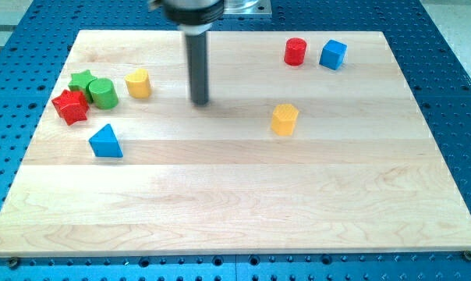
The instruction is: Push the red star above the heart
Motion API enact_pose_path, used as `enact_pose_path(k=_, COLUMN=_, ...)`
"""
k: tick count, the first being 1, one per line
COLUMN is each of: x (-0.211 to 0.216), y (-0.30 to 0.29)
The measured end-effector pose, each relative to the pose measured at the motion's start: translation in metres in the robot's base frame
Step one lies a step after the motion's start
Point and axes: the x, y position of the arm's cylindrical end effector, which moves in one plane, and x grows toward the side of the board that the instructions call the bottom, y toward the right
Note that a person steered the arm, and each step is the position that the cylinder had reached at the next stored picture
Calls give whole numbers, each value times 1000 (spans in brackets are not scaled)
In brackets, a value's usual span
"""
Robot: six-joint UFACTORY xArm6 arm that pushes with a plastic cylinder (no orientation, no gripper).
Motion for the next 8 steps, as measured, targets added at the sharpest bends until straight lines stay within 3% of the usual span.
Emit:
enact_pose_path(k=1, x=16, y=-99)
enact_pose_path(k=2, x=55, y=-152)
enact_pose_path(k=3, x=59, y=-200)
enact_pose_path(k=4, x=30, y=-213)
enact_pose_path(k=5, x=11, y=-160)
enact_pose_path(k=7, x=-44, y=-136)
enact_pose_path(k=8, x=-64, y=-78)
